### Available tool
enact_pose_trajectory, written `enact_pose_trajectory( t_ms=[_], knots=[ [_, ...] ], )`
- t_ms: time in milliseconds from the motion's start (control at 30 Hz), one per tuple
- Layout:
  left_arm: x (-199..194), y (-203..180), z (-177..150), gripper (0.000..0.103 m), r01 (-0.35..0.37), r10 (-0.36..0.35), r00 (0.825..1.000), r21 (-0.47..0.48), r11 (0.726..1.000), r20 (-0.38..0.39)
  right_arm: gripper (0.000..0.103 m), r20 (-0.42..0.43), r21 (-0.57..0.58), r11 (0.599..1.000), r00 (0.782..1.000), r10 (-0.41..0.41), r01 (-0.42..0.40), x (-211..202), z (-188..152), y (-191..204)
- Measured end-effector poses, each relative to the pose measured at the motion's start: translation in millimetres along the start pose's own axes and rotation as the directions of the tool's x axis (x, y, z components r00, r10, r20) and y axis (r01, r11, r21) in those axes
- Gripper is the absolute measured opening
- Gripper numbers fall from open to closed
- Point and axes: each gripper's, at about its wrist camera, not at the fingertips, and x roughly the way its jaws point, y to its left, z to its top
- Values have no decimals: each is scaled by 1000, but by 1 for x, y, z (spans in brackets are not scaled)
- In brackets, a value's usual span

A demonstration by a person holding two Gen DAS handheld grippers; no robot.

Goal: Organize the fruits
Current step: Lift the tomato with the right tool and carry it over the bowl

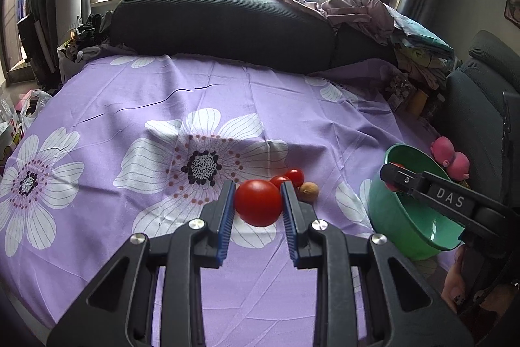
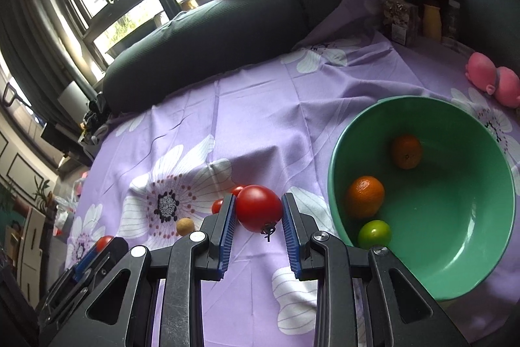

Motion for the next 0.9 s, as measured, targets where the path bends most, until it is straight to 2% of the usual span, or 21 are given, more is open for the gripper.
enact_pose_trajectory(
  t_ms=[367, 633, 900],
  knots=[
    [10, -64, 6, 28, 86, -86, 996, 111, 990, -10, 30, 85, 157, 986, 993, -78, 64, -30, 13, -63],
    [27, -109, 6, 28, 152, -145, 988, 180, 972, -53, 30, 102, 231, 967, 986, -135, 108, -43, 14, -98],
    [41, -149, 3, 28, 212, -195, 976, 255, 943, -93, 30, 97, 280, 952, 983, -154, 121, -50, 12, -123]
  ],
)
